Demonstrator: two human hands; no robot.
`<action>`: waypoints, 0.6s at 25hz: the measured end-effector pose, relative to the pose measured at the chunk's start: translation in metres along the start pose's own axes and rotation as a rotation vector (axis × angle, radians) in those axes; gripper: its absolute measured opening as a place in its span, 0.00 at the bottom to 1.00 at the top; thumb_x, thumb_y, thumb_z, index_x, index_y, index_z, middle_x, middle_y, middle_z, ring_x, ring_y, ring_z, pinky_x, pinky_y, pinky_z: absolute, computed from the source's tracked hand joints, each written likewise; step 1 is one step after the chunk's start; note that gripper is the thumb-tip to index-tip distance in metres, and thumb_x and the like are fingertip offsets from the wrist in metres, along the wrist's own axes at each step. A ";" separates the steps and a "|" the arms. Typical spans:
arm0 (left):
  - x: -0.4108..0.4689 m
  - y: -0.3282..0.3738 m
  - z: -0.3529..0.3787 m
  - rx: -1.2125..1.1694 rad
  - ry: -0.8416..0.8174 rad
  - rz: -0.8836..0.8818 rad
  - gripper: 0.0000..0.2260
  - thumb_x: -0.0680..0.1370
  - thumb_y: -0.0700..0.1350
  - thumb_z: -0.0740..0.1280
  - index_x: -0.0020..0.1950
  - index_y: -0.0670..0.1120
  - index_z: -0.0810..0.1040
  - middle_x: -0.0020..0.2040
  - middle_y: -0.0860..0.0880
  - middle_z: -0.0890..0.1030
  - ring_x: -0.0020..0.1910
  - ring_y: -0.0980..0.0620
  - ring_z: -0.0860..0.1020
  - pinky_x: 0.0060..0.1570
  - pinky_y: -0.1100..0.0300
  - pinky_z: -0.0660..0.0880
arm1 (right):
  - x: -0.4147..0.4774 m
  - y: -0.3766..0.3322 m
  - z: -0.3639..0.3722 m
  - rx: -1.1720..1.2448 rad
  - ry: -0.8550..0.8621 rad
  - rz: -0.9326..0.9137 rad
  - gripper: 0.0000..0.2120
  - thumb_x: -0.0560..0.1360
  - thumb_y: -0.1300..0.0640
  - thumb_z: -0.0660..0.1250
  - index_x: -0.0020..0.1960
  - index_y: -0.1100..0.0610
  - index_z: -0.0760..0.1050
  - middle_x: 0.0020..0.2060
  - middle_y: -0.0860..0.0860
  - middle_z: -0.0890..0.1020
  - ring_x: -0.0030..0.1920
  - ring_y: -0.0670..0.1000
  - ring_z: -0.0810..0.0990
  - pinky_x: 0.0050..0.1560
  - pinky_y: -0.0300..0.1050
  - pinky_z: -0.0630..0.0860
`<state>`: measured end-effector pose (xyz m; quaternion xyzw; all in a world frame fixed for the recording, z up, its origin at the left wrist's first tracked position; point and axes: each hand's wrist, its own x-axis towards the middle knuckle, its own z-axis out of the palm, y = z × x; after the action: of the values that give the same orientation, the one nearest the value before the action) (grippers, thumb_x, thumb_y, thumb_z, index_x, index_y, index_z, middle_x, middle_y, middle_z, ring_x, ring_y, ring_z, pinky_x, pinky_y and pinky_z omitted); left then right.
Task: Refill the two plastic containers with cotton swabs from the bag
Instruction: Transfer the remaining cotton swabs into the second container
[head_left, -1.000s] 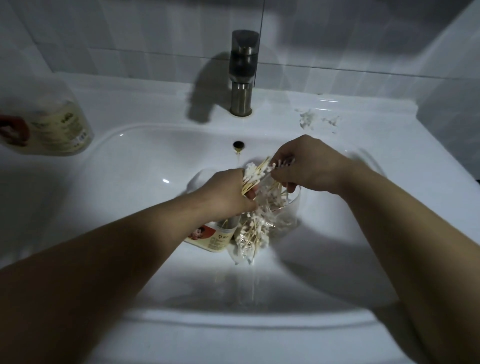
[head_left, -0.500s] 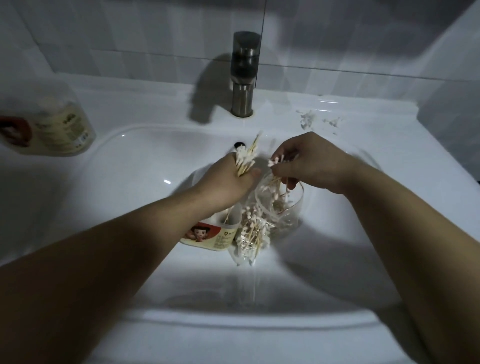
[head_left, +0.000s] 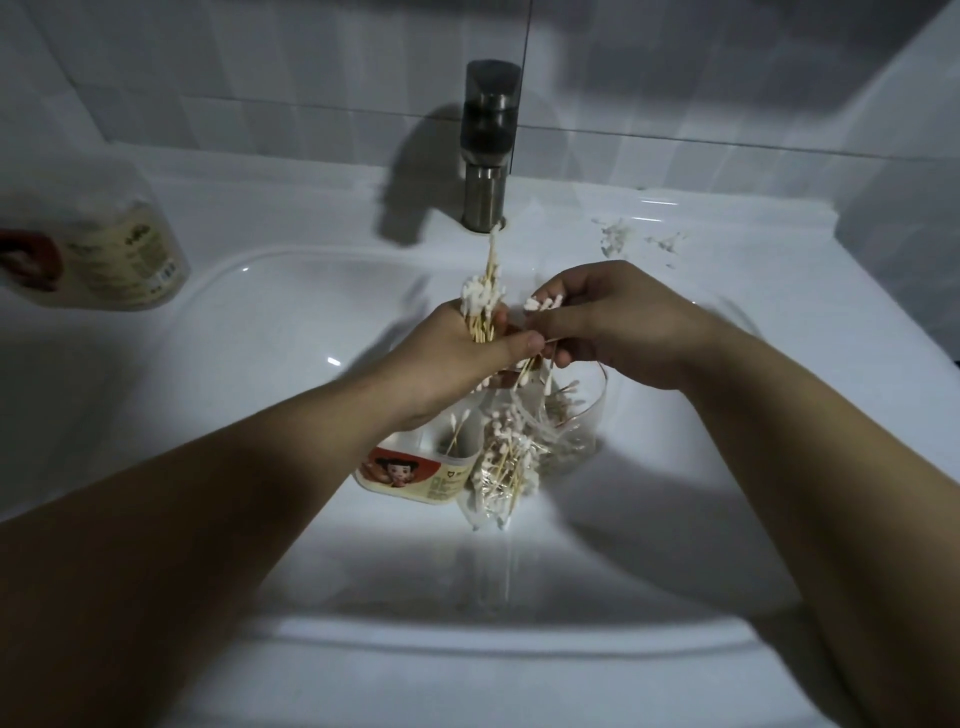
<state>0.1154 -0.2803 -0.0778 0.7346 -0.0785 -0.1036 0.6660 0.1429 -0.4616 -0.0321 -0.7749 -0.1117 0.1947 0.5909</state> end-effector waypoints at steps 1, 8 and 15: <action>0.000 0.000 -0.001 0.024 -0.012 0.008 0.05 0.79 0.38 0.71 0.54 0.45 0.84 0.51 0.41 0.87 0.57 0.43 0.84 0.61 0.45 0.80 | 0.001 0.001 0.000 -0.006 0.001 0.007 0.05 0.76 0.67 0.72 0.49 0.68 0.78 0.34 0.59 0.81 0.31 0.51 0.79 0.35 0.40 0.78; -0.002 0.001 0.000 0.141 0.031 0.024 0.14 0.80 0.37 0.70 0.40 0.54 0.84 0.40 0.52 0.86 0.45 0.51 0.85 0.50 0.51 0.83 | 0.001 0.001 -0.005 -0.024 0.051 0.018 0.07 0.74 0.67 0.74 0.49 0.70 0.79 0.38 0.63 0.83 0.35 0.54 0.81 0.37 0.40 0.79; -0.005 0.004 0.007 0.058 -0.039 -0.067 0.09 0.83 0.37 0.63 0.48 0.50 0.76 0.41 0.48 0.80 0.33 0.59 0.79 0.38 0.60 0.80 | 0.003 0.005 -0.008 -0.053 0.093 0.010 0.10 0.75 0.66 0.73 0.50 0.74 0.79 0.39 0.62 0.84 0.36 0.54 0.80 0.41 0.41 0.81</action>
<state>0.1090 -0.2860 -0.0738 0.7537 -0.0697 -0.1377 0.6389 0.1492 -0.4689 -0.0353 -0.7990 -0.0853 0.1584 0.5737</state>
